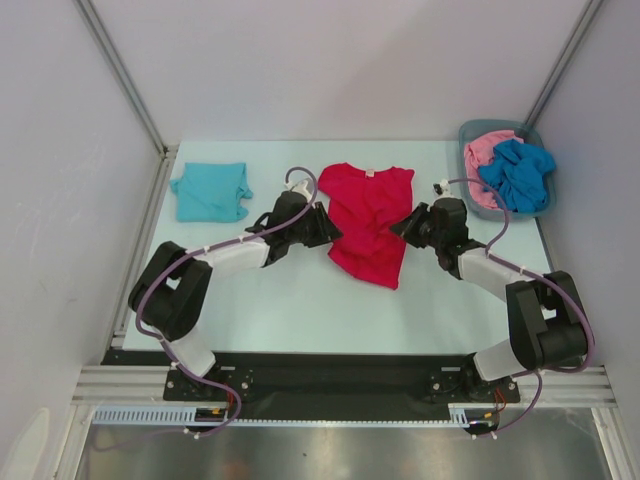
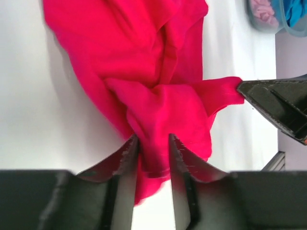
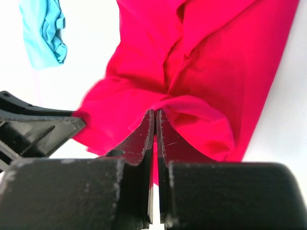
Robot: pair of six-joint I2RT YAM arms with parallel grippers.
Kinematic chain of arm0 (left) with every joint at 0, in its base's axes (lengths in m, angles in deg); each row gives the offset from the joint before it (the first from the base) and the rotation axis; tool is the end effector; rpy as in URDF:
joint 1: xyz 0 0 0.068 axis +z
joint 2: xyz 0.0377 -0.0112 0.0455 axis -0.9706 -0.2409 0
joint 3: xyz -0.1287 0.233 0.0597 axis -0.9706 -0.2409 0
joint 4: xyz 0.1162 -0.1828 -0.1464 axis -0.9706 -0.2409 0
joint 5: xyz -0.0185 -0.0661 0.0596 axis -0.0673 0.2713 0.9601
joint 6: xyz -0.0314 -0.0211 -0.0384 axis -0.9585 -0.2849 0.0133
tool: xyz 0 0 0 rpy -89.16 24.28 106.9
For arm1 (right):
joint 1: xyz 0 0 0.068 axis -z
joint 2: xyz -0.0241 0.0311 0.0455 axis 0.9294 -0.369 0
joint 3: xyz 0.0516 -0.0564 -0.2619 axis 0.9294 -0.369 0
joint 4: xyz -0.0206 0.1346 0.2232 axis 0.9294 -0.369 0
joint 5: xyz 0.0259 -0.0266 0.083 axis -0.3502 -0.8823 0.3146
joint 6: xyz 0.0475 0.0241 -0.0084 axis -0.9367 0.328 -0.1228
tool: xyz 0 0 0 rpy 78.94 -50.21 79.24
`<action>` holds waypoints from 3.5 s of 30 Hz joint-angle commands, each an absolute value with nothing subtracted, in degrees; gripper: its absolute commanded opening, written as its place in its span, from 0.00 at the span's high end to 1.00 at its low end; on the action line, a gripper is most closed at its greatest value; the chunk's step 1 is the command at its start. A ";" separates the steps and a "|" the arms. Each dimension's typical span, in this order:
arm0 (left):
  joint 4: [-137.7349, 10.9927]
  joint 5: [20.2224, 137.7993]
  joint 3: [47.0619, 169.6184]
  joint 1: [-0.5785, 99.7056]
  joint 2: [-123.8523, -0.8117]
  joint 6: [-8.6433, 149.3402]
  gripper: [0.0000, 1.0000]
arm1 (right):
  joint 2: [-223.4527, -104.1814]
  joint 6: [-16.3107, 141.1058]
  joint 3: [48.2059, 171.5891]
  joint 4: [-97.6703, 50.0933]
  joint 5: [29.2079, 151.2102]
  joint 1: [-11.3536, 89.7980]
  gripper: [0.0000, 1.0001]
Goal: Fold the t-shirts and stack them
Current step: Fold the tshirt
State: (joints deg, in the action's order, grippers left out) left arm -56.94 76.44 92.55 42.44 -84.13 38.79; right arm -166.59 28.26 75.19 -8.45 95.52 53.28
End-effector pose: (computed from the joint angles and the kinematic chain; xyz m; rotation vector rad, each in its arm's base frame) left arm 0.3042 -0.2104 0.2025 -0.0707 2.2878 -0.9521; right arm 0.2951 0.0877 0.2017 0.3396 2.1296 0.8207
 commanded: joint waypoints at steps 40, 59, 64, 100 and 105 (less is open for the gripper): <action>-55.37 76.81 86.45 41.35 -85.45 36.93 0.38 | -164.39 26.41 73.81 -6.14 97.60 55.69 1.00; -55.54 76.90 90.40 40.82 -86.77 36.58 1.00 | -164.48 26.15 72.85 -5.79 97.51 55.60 1.00; -57.38 78.31 92.06 40.82 -85.54 37.63 1.00 | -165.09 26.06 73.46 -5.53 97.51 55.60 1.00; -70.92 83.14 121.69 44.77 -101.36 43.78 0.00 | -174.76 25.79 83.75 -2.72 94.79 57.71 0.64; -70.58 82.00 120.55 44.86 -99.43 43.08 0.00 | -172.13 26.06 83.92 -4.20 94.00 57.54 0.65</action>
State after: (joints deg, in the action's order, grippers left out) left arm -70.86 81.75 119.41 44.60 -101.40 42.36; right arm -175.86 25.09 83.80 -5.78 95.37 57.80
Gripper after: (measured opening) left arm 0.996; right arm 0.356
